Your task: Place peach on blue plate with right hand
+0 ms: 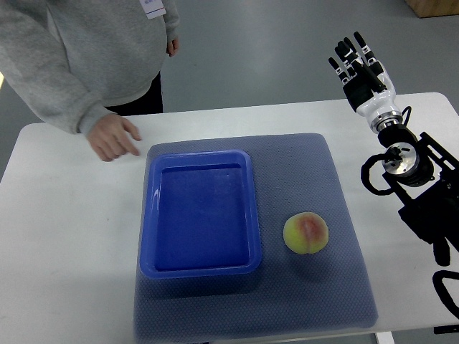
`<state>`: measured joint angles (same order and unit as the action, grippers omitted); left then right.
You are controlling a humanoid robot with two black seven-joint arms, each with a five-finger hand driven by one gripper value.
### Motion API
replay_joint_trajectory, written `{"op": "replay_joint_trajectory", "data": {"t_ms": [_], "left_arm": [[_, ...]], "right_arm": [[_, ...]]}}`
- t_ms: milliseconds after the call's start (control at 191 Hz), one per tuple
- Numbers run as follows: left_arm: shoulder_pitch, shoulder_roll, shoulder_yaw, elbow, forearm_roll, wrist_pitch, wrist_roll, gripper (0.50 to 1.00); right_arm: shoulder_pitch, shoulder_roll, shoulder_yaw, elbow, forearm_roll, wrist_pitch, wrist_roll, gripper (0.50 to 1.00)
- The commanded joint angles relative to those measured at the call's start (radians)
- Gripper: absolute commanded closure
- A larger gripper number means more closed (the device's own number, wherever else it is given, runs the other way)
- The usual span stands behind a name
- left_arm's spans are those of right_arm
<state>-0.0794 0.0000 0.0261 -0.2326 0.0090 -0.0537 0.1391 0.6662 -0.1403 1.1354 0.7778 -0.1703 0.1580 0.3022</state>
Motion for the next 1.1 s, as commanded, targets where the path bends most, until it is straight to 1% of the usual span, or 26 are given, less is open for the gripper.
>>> {"op": "replay_joint_trajectory", "data": {"t_ms": [0, 304, 361, 455, 513, 560, 565, 607, 654, 660, 681, 759, 806, 812, 822, 895, 921, 969, 974, 995, 1005, 1052, 1094], "left_arm": [[0.000, 0.000, 0.000, -0.001, 0.000, 0.000, 0.000, 0.500], [0.000, 0.000, -0.002, 0.004, -0.001, 0.000, 0.000, 0.500], [0.000, 0.000, -0.002, 0.001, -0.001, 0.000, 0.000, 0.500], [0.000, 0.000, -0.002, -0.001, -0.001, 0.000, -0.001, 0.500], [0.001, 0.000, -0.002, -0.001, -0.001, 0.000, 0.000, 0.500], [0.001, 0.000, -0.002, -0.001, -0.001, 0.000, 0.000, 0.500], [0.000, 0.000, -0.002, -0.001, -0.001, 0.000, 0.000, 0.500], [0.000, 0.000, -0.002, -0.001, -0.001, 0.000, 0.000, 0.500], [0.000, 0.000, -0.002, -0.001, -0.001, 0.000, 0.000, 0.500], [0.000, 0.000, -0.002, -0.001, -0.001, 0.000, 0.000, 0.500], [0.000, 0.000, -0.002, -0.001, -0.001, 0.000, 0.000, 0.500], [0.001, 0.000, -0.002, -0.001, -0.001, 0.000, -0.001, 0.500], [0.001, 0.000, -0.002, -0.001, -0.001, 0.000, -0.001, 0.500], [0.001, 0.000, 0.000, -0.001, -0.001, 0.000, -0.001, 0.500], [0.001, 0.000, -0.002, -0.001, -0.001, 0.000, 0.000, 0.500], [0.000, 0.000, -0.002, -0.001, -0.001, 0.000, 0.000, 0.500], [0.000, 0.000, -0.002, -0.001, -0.001, 0.000, -0.001, 0.500], [0.000, 0.000, -0.002, -0.001, -0.001, 0.000, -0.001, 0.500], [0.000, 0.000, -0.002, 0.001, -0.001, 0.000, -0.001, 0.500], [0.000, 0.000, -0.002, 0.004, -0.001, 0.002, -0.001, 0.500], [0.000, 0.000, -0.002, 0.004, -0.001, 0.002, -0.001, 0.500], [0.000, 0.000, -0.002, 0.007, -0.003, 0.000, 0.000, 0.500], [0.000, 0.000, -0.002, 0.007, -0.003, 0.000, 0.000, 0.500]], "right_arm": [[0.001, -0.001, 0.000, 0.000, 0.000, 0.000, 0.000, 0.570], [0.009, -0.004, -0.006, 0.003, -0.008, 0.003, -0.002, 0.570], [0.023, -0.036, -0.057, 0.006, -0.011, 0.015, -0.006, 0.570], [0.044, -0.117, -0.149, 0.048, -0.040, 0.034, -0.006, 0.570], [0.081, -0.170, -0.229, 0.061, -0.074, 0.052, -0.015, 0.570], [0.081, -0.170, -0.229, 0.061, -0.074, 0.052, -0.015, 0.570], [0.114, -0.223, -0.315, 0.086, -0.112, 0.070, -0.041, 0.570], [0.145, -0.275, -0.402, 0.130, -0.150, 0.087, -0.075, 0.570], [0.145, -0.275, -0.402, 0.130, -0.150, 0.087, -0.075, 0.570], [0.200, -0.342, -0.518, 0.177, -0.205, 0.112, -0.121, 0.570], [0.226, -0.370, -0.574, 0.195, -0.230, 0.124, -0.139, 0.570], [0.325, -0.444, -0.745, 0.241, -0.284, 0.175, -0.189, 0.570], [0.325, -0.444, -0.746, 0.241, -0.284, 0.175, -0.189, 0.570], [0.393, -0.491, -0.852, 0.285, -0.300, 0.210, -0.211, 0.570], [0.409, -0.505, -0.877, 0.296, -0.304, 0.219, -0.216, 0.570], [0.506, -0.573, -1.014, 0.370, -0.339, 0.265, -0.236, 0.570], [0.565, -0.604, -1.083, 0.419, -0.370, 0.285, -0.245, 0.570], [0.566, -0.604, -1.083, 0.419, -0.370, 0.285, -0.245, 0.570], [0.673, -0.643, -1.202, 0.495, -0.427, 0.304, -0.256, 0.570], [0.720, -0.659, -1.256, 0.529, -0.445, 0.307, -0.258, 0.570], [0.721, -0.659, -1.257, 0.529, -0.445, 0.307, -0.258, 0.570], [0.822, -0.682, -1.377, 0.601, -0.471, 0.308, -0.259, 0.570], [0.822, -0.682, -1.378, 0.601, -0.471, 0.308, -0.259, 0.570]]}}
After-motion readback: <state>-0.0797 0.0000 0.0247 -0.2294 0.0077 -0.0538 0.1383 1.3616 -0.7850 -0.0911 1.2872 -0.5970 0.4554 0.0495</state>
